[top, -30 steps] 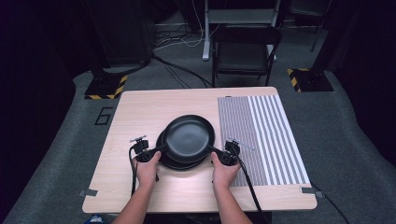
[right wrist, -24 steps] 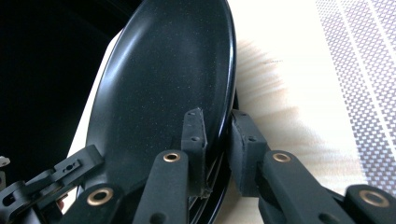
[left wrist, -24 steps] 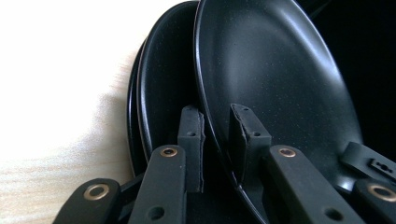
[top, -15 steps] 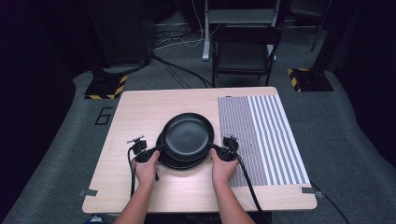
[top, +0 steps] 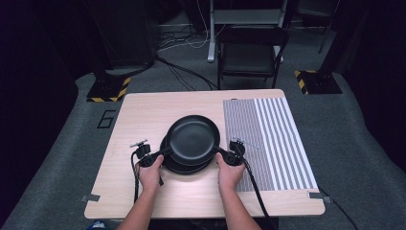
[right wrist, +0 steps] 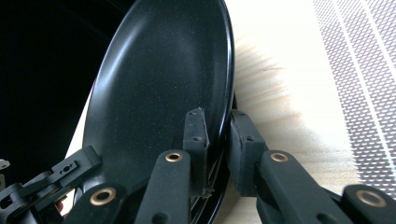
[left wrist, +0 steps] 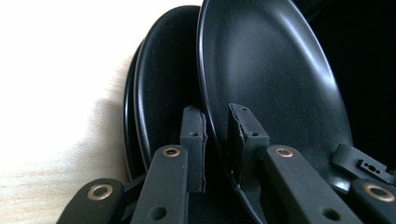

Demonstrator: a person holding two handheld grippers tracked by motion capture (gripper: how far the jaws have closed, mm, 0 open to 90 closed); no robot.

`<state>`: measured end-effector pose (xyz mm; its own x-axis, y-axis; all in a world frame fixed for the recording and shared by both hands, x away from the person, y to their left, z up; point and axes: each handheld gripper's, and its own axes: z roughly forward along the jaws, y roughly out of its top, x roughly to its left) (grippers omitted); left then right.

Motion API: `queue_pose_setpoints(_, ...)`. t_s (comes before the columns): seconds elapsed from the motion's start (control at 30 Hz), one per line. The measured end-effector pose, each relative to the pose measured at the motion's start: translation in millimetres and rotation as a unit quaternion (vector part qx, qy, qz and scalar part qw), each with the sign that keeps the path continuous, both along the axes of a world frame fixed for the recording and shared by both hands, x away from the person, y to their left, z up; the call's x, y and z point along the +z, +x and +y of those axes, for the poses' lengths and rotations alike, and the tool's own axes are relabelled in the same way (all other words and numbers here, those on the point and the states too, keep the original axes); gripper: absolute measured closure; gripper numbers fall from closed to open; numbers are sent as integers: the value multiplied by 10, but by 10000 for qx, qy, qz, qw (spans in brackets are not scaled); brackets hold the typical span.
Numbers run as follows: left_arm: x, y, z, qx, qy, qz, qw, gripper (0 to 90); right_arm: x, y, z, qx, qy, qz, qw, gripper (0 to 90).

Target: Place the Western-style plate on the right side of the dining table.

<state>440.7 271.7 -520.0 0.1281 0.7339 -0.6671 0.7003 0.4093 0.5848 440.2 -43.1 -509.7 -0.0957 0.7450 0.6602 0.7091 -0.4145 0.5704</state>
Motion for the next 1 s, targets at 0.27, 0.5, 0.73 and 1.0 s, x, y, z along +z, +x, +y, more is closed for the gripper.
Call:
queue_pose_setpoints(0.27, 54, 3, -11, 0, 18, -112, 9999, 769, 42, -11, -22, -5, 175, 19, 9998, 794)
queue_pose_setpoints(0.5, 99, 0, 15, 2, -9, -157, 9999, 769, 92, -12, -12, 35, 221, -29, 9997, 794)
queue_pose_setpoints(0.73, 163, -9, 57, 53, -59, -291, 9995, 770, 187, -12, 22, 148, 172, -152, 9996, 792)
queue_pose_setpoints(1.0, 193, -14, 93, 63, -78, -311, 9995, 769, 236, -9, 53, 165, 206, -179, 9995, 790)
